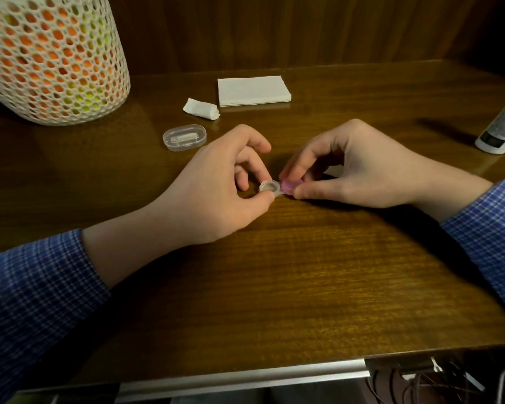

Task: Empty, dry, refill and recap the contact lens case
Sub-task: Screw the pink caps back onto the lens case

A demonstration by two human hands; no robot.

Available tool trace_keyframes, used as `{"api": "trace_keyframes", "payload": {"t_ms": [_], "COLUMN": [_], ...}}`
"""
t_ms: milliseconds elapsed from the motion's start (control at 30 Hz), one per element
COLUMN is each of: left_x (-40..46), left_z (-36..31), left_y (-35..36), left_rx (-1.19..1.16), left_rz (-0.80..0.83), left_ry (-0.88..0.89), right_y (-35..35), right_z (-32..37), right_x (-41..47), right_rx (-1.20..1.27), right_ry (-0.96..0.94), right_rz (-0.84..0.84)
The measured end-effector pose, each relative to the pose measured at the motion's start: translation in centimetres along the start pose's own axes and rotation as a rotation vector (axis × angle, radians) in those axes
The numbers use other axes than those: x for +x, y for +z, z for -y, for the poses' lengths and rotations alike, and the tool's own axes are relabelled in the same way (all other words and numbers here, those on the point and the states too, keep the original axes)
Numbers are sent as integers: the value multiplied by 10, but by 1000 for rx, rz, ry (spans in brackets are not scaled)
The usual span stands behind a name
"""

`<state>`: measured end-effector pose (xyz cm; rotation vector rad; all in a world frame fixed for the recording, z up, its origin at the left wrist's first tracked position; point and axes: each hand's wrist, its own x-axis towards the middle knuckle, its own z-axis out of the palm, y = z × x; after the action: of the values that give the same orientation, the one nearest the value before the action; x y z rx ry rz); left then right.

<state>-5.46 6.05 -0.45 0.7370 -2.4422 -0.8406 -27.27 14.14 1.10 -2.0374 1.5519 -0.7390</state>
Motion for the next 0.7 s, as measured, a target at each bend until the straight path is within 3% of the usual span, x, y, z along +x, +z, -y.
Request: {"api": "trace_keyframes", "payload": {"t_ms": [200, 467, 700], "left_x": [1, 1, 0], "left_z": [1, 2, 1], "left_y": [-1, -1, -2], "left_rx": [-9, -11, -39], "left_rz": [7, 5, 2], "left_ry": [-5, 1, -21], "right_y": [8, 1, 6], "right_z": [4, 2, 7], "right_x": [2, 1, 1], "right_rx": [-19, -25, -36], "right_ry": [7, -4, 13], "right_rz": [-74, -12, -65]}}
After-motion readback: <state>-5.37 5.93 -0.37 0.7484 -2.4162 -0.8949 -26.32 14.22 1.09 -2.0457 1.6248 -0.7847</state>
